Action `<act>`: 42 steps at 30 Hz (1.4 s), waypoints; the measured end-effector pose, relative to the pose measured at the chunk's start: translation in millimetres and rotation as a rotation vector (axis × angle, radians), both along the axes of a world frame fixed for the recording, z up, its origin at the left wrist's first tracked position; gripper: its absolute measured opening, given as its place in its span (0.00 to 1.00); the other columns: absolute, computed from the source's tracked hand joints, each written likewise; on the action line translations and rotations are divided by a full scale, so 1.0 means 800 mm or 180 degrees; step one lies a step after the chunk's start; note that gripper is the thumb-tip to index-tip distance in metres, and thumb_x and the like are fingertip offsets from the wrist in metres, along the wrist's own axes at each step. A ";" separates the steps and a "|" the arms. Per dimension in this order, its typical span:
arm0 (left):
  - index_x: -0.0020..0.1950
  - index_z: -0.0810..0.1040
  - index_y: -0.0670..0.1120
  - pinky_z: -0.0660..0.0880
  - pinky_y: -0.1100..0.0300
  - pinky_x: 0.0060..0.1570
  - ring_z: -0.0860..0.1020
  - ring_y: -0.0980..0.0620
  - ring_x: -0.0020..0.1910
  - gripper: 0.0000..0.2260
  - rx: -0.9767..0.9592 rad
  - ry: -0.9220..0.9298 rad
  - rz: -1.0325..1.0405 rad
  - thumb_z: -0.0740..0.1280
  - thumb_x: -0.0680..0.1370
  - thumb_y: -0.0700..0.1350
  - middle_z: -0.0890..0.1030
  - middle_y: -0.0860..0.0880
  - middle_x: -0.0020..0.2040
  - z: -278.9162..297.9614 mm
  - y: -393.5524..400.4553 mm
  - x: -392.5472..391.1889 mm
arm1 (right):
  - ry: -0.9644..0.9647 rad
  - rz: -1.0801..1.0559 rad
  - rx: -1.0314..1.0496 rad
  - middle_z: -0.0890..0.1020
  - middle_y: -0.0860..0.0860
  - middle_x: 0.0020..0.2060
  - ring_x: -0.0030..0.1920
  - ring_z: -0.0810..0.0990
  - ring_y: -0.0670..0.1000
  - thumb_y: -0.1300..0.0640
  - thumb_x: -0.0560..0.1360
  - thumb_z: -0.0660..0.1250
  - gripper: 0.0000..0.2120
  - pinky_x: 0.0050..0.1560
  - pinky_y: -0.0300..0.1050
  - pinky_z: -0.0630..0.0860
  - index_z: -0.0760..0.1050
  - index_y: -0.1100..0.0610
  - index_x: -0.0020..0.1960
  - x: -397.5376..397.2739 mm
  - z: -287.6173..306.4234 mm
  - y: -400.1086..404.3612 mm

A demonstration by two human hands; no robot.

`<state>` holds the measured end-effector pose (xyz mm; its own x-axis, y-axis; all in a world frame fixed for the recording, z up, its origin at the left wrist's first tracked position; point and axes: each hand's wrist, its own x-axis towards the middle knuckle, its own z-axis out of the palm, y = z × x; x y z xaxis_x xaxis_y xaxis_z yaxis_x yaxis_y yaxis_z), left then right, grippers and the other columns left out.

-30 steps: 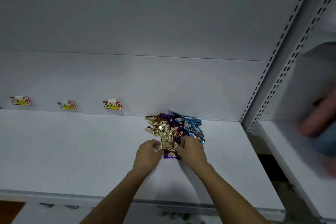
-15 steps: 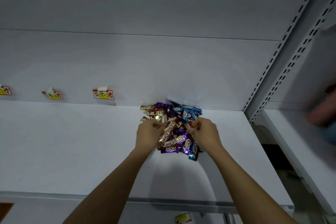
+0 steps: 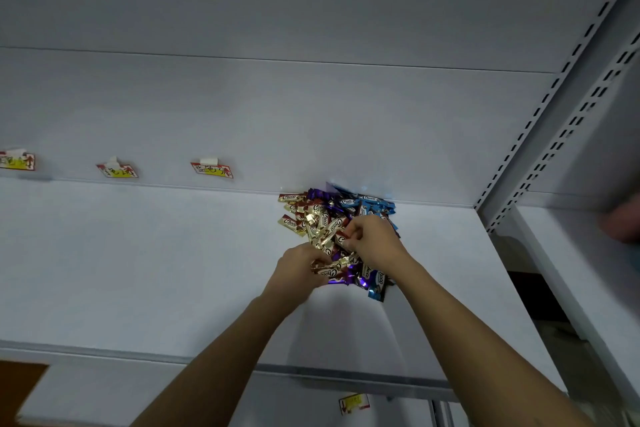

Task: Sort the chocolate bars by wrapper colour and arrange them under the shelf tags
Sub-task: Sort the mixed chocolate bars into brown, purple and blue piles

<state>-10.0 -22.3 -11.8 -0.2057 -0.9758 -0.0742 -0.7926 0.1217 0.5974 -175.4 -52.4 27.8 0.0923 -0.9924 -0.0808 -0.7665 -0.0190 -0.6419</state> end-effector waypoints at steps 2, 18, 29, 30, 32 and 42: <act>0.60 0.80 0.49 0.67 0.65 0.45 0.73 0.56 0.47 0.18 0.0006 -0.0050 0.0025 0.76 0.71 0.45 0.78 0.51 0.54 -0.002 0.002 0.000 | 0.0042 0.0051 -0.0072 0.79 0.47 0.37 0.38 0.76 0.45 0.60 0.74 0.72 0.05 0.37 0.35 0.69 0.80 0.56 0.49 0.008 -0.002 -0.003; 0.45 0.84 0.48 0.72 0.73 0.33 0.80 0.61 0.34 0.04 0.0482 0.1174 0.1295 0.74 0.72 0.41 0.83 0.55 0.37 0.004 0.039 0.086 | 0.1285 0.1416 -0.0501 0.77 0.50 0.55 0.53 0.74 0.50 0.61 0.73 0.71 0.12 0.52 0.47 0.75 0.78 0.51 0.55 0.040 -0.027 -0.009; 0.47 0.84 0.41 0.81 0.61 0.40 0.84 0.47 0.41 0.05 0.0502 0.2406 0.2231 0.74 0.73 0.39 0.86 0.46 0.40 0.183 0.129 0.116 | -0.1183 0.0606 0.0069 0.82 0.43 0.41 0.41 0.79 0.44 0.60 0.73 0.72 0.05 0.46 0.42 0.77 0.83 0.55 0.49 0.073 0.131 0.063; 0.46 0.84 0.42 0.80 0.61 0.39 0.84 0.48 0.41 0.04 0.0469 0.2468 0.2328 0.75 0.72 0.39 0.86 0.47 0.40 0.205 0.145 0.119 | -0.1476 0.0621 0.0165 0.82 0.41 0.37 0.36 0.79 0.42 0.61 0.73 0.73 0.04 0.41 0.40 0.77 0.83 0.55 0.48 0.081 0.158 0.075; 0.46 0.84 0.44 0.80 0.62 0.39 0.84 0.50 0.41 0.05 0.0368 0.2627 0.2506 0.76 0.72 0.40 0.86 0.48 0.40 0.243 0.175 0.129 | -0.1870 0.0703 0.0308 0.82 0.40 0.32 0.30 0.78 0.41 0.62 0.72 0.73 0.05 0.33 0.36 0.75 0.82 0.52 0.43 0.098 0.205 0.100; 0.48 0.83 0.42 0.80 0.60 0.40 0.84 0.49 0.39 0.11 -0.0372 0.3109 0.3119 0.78 0.68 0.41 0.86 0.45 0.41 0.351 0.303 0.234 | -0.2519 0.1201 0.1011 0.80 0.51 0.40 0.35 0.82 0.50 0.62 0.73 0.73 0.05 0.39 0.45 0.82 0.82 0.55 0.48 0.224 0.327 0.190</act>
